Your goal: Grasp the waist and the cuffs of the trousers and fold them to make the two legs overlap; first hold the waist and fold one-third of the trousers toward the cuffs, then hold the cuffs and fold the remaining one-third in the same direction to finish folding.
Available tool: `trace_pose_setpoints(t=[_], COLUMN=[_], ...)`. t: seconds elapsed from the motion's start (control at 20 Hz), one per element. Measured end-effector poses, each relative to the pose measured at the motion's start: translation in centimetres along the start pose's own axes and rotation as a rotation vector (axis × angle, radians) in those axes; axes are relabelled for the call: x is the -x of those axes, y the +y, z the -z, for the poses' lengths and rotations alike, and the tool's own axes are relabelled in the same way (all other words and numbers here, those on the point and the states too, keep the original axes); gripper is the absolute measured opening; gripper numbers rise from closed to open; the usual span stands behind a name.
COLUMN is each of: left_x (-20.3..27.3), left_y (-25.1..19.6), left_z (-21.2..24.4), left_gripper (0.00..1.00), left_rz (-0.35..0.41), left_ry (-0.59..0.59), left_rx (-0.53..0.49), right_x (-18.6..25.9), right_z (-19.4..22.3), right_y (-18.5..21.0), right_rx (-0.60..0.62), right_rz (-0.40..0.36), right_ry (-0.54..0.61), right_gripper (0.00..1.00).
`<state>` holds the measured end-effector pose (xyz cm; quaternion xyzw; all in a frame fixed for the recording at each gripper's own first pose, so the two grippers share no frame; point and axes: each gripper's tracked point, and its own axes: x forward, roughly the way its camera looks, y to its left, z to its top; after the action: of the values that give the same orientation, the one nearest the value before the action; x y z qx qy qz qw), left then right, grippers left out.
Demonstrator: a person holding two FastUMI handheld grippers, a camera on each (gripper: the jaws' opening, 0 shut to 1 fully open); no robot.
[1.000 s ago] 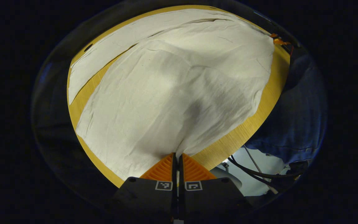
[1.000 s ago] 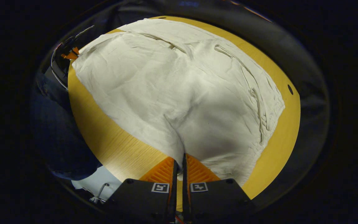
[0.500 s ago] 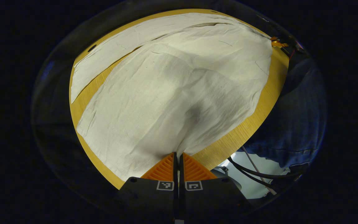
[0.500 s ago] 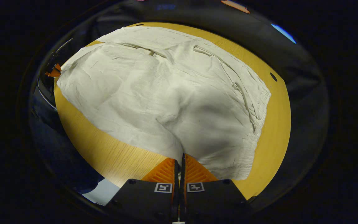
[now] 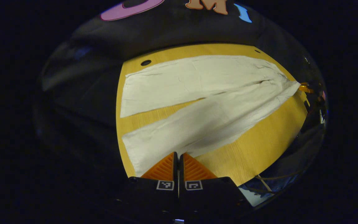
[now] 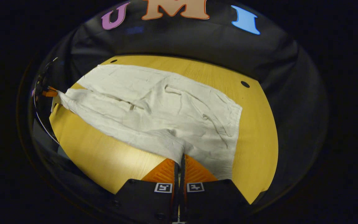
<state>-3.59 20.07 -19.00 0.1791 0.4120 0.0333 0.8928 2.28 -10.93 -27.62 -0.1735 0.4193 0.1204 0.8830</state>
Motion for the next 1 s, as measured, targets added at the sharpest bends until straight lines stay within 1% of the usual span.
trace_pose_setpoints(t=[0.05, 0.2, 0.3, 0.4, 0.55, 0.7, 0.85, 0.95, 1.0], left_x=[-0.1, -0.8, -1.2, -2.6, -6.3, -11.0, -15.6, -17.6, -18.5], left_y=[1.0, 3.9, 5.2, 6.8, 8.1, 8.3, 8.4, 8.5, 8.5], left_z=[-1.9, -8.1, -12.4, -16.7, -21.0, -22.7, -23.2, -23.6, -23.7], left_gripper=[0.0, 0.0, 0.0, 0.0, 0.0, 0.0, 0.0, 0.0, 0.0], left_rz=[-0.025, -0.126, -0.188, -0.242, -0.291, -0.316, -0.326, -0.332, -0.336], left_ry=[-0.023, -0.082, -0.129, -0.181, -0.228, -0.239, -0.237, -0.254, -0.263], left_rx=[-0.028, -0.13, -0.164, -0.129, -0.072, -0.059, -0.025, 0.011, 0.028], right_x=[0.1, 0.3, 0.0, -0.8, -3.3, -7.4, -11.3, -13.2, -14.2], right_z=[-1.8, -7.0, -10.1, -12.8, -15.2, -16.4, -16.1, -16.1, -16.1], right_y=[-0.3, -1.2, -2.1, -2.8, -3.8, -4.7, -4.9, -5.2, -5.3], right_rx=[-0.009, -0.041, -0.05, -0.085, -0.134, -0.157, -0.186, -0.207, -0.221], right_rz=[0.007, 0.034, 0.053, 0.064, 0.09, 0.112, 0.094, 0.089, 0.083], right_ry=[-0.03, -0.097, -0.131, -0.16, -0.179, -0.164, -0.124, -0.111, -0.113], right_gripper=[0.02, 0.03, 0.03, 0.03, 0.03, 0.03, 0.03, 0.04, 0.06])
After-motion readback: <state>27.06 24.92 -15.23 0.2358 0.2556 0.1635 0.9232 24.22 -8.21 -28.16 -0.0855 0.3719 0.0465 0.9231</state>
